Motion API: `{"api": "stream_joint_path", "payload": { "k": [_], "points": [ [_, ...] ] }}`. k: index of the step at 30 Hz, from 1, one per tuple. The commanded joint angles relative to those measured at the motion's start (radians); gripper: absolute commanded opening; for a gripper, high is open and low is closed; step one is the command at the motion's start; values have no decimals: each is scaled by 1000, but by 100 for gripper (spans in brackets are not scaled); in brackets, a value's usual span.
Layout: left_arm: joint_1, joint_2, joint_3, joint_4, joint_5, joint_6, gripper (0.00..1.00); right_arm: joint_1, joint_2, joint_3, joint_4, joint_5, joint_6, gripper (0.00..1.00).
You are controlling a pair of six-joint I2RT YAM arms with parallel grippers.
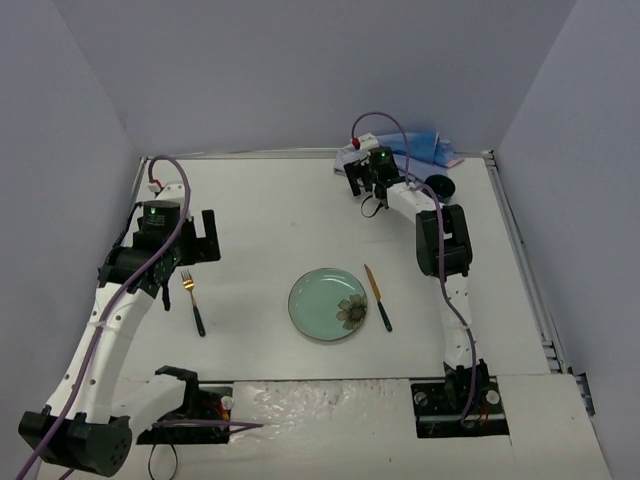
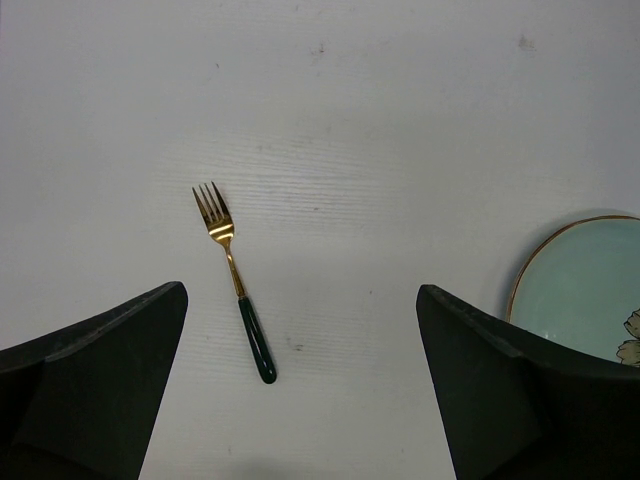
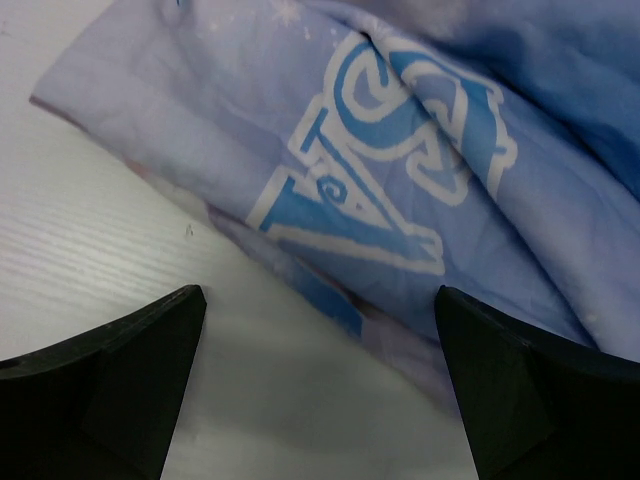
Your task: Set the dinner table for one person
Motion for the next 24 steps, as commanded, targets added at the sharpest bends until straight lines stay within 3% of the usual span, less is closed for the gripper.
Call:
{"api": "stream_joint_path", "payload": {
  "k": [1, 8, 11, 12, 14, 17, 19, 24],
  "points": [
    [-4, 6, 14, 29, 11, -28, 97, -9, 41, 128, 127, -28, -110, 96],
    [-3, 14, 3, 24, 13, -42, 97, -36, 152, 222, 116, -49, -131, 90],
    [-1, 16, 2, 25, 10, -41, 97, -36, 180, 258, 87, -95, -132, 68],
    [-1, 17, 0, 26, 10, -40, 97, -36, 184, 259, 86, -111, -132, 67],
    [-1, 23, 3, 27, 10, -39, 97, -29, 183, 269, 66, -149, -125, 38],
    [-1, 31, 13, 31, 8, -38, 97, -10, 147, 268, 37, -202, -117, 10],
    [-1, 33, 15, 36, 10, -39, 97, 21, 100, 244, 9, -231, -119, 0],
    [-1, 27, 24, 43, 7, -40, 97, 141, -53, 112, 6, -284, -117, 0]
  ]
}}
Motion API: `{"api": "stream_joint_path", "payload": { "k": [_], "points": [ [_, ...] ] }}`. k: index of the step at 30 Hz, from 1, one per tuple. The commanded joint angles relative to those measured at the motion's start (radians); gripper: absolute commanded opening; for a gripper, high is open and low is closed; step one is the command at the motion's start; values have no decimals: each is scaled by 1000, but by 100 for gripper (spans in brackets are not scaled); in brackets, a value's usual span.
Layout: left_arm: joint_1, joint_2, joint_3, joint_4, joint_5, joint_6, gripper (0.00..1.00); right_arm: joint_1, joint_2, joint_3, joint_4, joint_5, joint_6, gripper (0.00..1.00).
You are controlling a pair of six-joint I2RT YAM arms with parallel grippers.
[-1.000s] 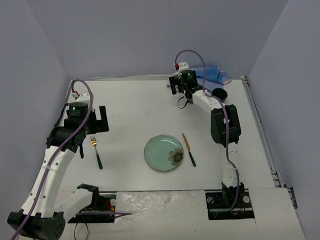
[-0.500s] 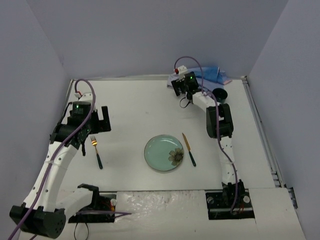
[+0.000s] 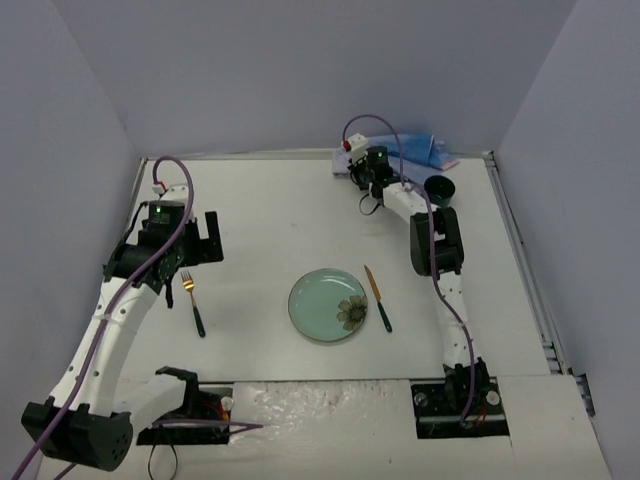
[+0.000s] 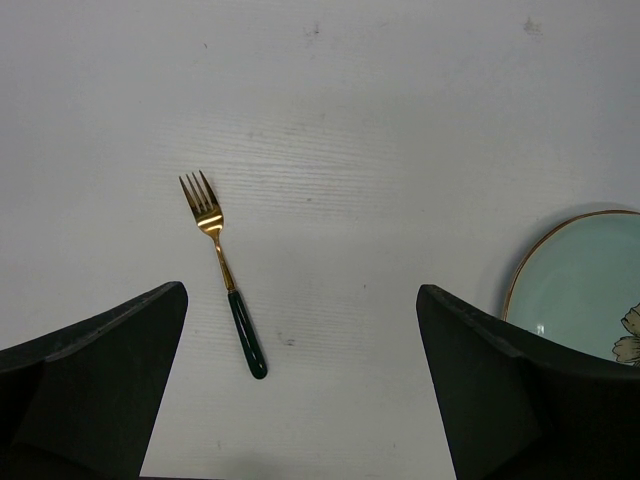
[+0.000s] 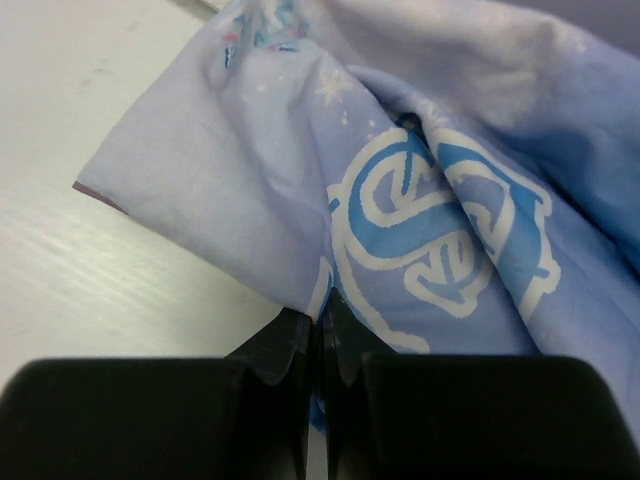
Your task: Set the dinner table for one person
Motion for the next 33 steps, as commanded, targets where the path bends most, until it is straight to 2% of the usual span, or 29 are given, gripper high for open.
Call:
{"api": "stream_joint_path", "payload": {
  "k": [1, 8, 9, 13, 14, 15, 17, 18, 20, 23, 24, 27, 33],
  "points": [
    [-1, -14, 35, 45, -8, -12, 97, 172, -235, -101, -16, -121, 14, 0],
    [0, -49, 34, 52, -29, 9, 96, 372, -342, -287, -16, -179, 78, 0],
    [0, -53, 30, 54, -29, 14, 96, 390, -347, -294, -20, -187, 90, 4],
    [0, -59, 19, 59, -23, 35, 96, 408, -369, -308, -26, -199, 149, 44],
    [0, -57, 18, 60, -18, 40, 96, 408, -380, -305, -31, -199, 158, 45],
    [0, -51, 19, 62, -10, 44, 96, 409, -407, -300, -41, -186, 167, 55],
    [0, -35, 21, 73, 6, 46, 96, 407, -463, -310, -45, -152, 199, 69],
    [0, -27, 24, 82, 10, 46, 96, 408, -478, -315, -47, -122, 216, 75],
    [0, -12, 30, 107, 33, 38, 96, 405, -541, -351, -54, -59, 246, 80],
    [-6, 64, 51, 143, 83, 2, 97, 375, -661, -445, -67, 109, 390, 91],
    [-10, 91, 58, 158, 100, -11, 97, 357, -695, -506, -67, 110, 429, 94],
    [-49, 194, 110, 167, 123, -27, 97, 305, -794, -606, -71, 66, 518, 100],
    [-184, 477, 271, 184, 115, -85, 97, 201, -966, -865, -105, 142, 714, 100]
  ]
}}
